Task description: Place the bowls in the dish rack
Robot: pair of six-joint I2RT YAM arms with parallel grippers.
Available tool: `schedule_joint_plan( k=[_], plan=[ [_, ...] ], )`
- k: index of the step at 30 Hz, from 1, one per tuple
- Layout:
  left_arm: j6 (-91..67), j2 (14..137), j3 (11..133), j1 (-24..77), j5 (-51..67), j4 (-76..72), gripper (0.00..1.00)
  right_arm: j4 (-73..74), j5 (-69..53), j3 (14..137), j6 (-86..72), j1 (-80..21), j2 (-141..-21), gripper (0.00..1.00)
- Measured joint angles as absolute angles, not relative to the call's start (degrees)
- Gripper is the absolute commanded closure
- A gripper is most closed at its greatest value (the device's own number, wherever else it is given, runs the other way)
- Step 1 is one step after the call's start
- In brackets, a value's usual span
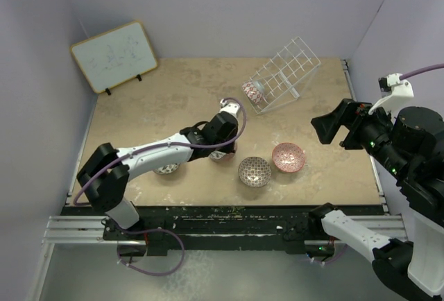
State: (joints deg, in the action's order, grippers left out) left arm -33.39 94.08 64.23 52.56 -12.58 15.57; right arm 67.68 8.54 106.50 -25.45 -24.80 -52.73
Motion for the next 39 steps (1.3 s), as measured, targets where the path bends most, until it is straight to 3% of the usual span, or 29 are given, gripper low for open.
schedule_joint_plan(
  k=[18, 24, 30, 34, 39],
  plan=[
    [-36.7, 88.5, 64.3, 45.7, -4.0, 0.3, 0.99, 68.0, 9.9, 108.4, -25.6, -24.8, -52.9, 0.04],
    [-31.4, 89.1, 63.8, 45.7, 6.5, -3.4, 0.61, 68.5, 9.9, 108.4, -25.8, -24.8, -52.9, 0.04],
    [-22.1, 91.3, 64.5, 45.8, 19.5, -3.9, 0.43, 68.4, 9.9, 107.8, -25.8, -24.8, -52.9, 0.04],
    [-15.7, 96.1, 68.4, 45.8, 24.0, 0.5, 0.24, 68.4, 9.9, 107.3, -25.8, -24.8, -52.8, 0.04],
    [-7.9, 99.6, 72.6, 47.0, 25.3, 6.0, 0.16, 68.4, 9.9, 107.0, -25.8, -24.8, -52.4, 0.04]
  ],
)
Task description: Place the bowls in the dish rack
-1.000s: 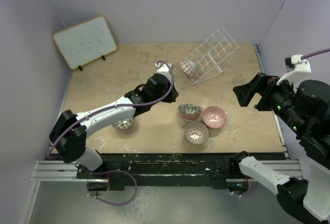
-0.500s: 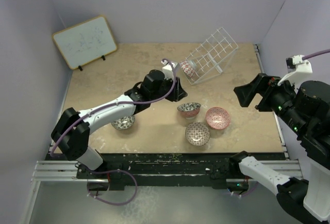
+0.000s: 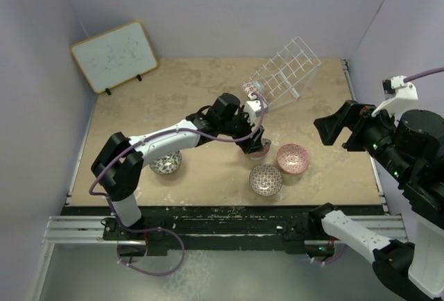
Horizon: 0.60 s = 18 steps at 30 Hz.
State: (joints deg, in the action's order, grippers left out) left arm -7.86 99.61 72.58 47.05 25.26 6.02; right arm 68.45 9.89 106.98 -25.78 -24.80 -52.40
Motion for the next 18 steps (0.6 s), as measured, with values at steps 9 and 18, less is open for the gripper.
schedule_joint_plan(
  k=[9, 18],
  plan=[
    [3.7, 103.6, 79.7, 51.8, 23.5, 11.3, 0.19, 68.5, 10.0, 106.5, -25.9, -24.8, -51.2, 0.03],
    [9.3, 109.6, 83.1, 52.1, 20.9, 16.3, 0.29, 68.8, 10.7, 106.4, -26.0, -24.8, -51.2, 0.03]
  ],
)
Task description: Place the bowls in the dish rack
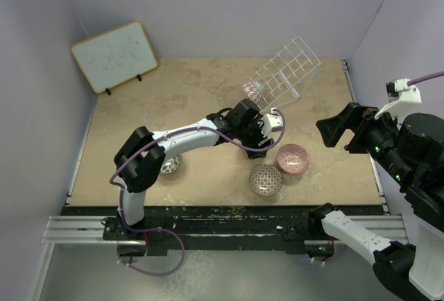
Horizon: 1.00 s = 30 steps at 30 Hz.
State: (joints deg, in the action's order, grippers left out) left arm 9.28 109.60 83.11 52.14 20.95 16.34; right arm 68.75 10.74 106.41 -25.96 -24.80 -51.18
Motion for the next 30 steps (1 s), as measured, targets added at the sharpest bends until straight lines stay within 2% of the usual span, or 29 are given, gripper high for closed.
schedule_joint_plan(
  k=[6, 8, 14, 19, 20, 22, 23, 30],
  plan=[
    [10.7, 112.0, 84.6, 52.1, 21.1, 18.6, 0.44, 68.9, 11.0, 106.4, -26.0, -24.8, -50.8, 0.03],
    [10.7, 112.2, 84.6, 52.1, 21.3, 19.1, 0.56, 69.1, 11.0, 106.4, -26.0, -24.8, -50.7, 0.03],
    [10.7, 112.4, 84.6, 52.1, 21.3, 19.5, 0.61, 69.1, 11.0, 106.4, -26.0, -24.8, -50.6, 0.03],
    [10.3, 112.9, 84.6, 52.1, 21.4, 19.5, 0.73, 69.1, 11.0, 106.4, -26.0, -24.8, -50.6, 0.03],
    [10.2, 113.1, 84.6, 52.1, 21.7, 19.6, 0.77, 69.1, 11.0, 106.4, -26.0, -24.8, -50.6, 0.03],
    [10.0, 113.5, 84.6, 52.1, 22.3, 19.6, 0.95, 69.1, 11.0, 106.4, -26.0, -24.8, -50.6, 0.03],
    [9.8, 113.6, 84.6, 52.2, 22.6, 19.6, 1.00, 69.1, 11.0, 106.4, -26.0, -24.8, -50.6, 0.03],
    [9.4, 114.4, 84.3, 52.1, 22.0, 20.6, 1.00, 69.1, 11.2, 106.4, -26.0, -24.8, -50.6, 0.03]
  ],
)
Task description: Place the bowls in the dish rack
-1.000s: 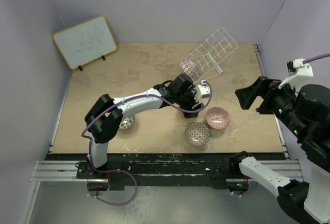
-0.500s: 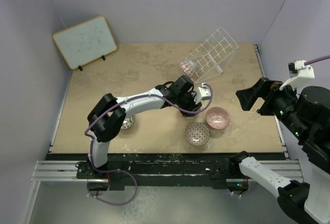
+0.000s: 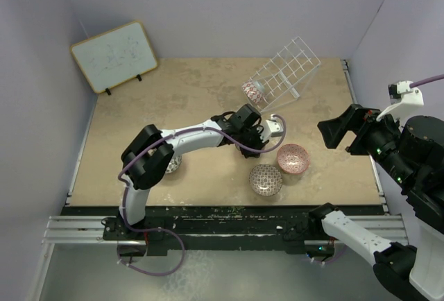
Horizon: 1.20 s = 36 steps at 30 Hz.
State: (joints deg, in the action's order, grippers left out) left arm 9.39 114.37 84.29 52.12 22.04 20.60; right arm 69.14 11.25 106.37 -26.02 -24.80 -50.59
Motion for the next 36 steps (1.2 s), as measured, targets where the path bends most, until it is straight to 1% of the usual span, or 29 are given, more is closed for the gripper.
schedule_joint_plan(
  k=[5, 10, 15, 18, 21, 28, 31, 36],
  plan=[
    [7.5, 114.3, 84.4, 51.6, 21.7, 20.6, 1.00, 69.1, 11.4, 106.4, -26.3, -24.8, -50.6, 0.03],
    [-1.5, 112.8, 84.2, 48.1, 26.2, 16.6, 1.00, 69.2, 11.6, 106.4, -26.4, -24.8, -50.3, 0.03],
    [-18.6, 107.1, 79.6, 40.1, 33.5, -0.2, 1.00, 69.2, 12.3, 106.3, -26.4, -24.8, -50.2, 0.03],
    [-28.2, 105.1, 77.3, 35.7, 35.5, -11.3, 1.00, 69.2, 12.4, 106.3, -26.4, -24.8, -50.2, 0.03],
    [-37.0, 105.2, 75.2, 34.0, 36.3, -21.1, 1.00, 69.5, 12.5, 106.3, -26.4, -24.8, -50.2, 0.03],
    [-59.8, 111.9, 74.5, 33.8, 40.1, -46.5, 1.00, 70.0, 12.5, 106.3, -26.4, -24.8, -50.2, 0.03],
    [-68.3, 116.5, 76.6, 33.7, 39.8, -55.9, 1.00, 70.7, 12.5, 106.9, -26.4, -24.8, -50.6, 0.03],
    [-77.3, 122.5, 80.3, 33.7, 36.4, -66.3, 1.00, 71.2, 12.5, 108.6, -25.9, -24.8, -52.0, 0.02]
  ],
)
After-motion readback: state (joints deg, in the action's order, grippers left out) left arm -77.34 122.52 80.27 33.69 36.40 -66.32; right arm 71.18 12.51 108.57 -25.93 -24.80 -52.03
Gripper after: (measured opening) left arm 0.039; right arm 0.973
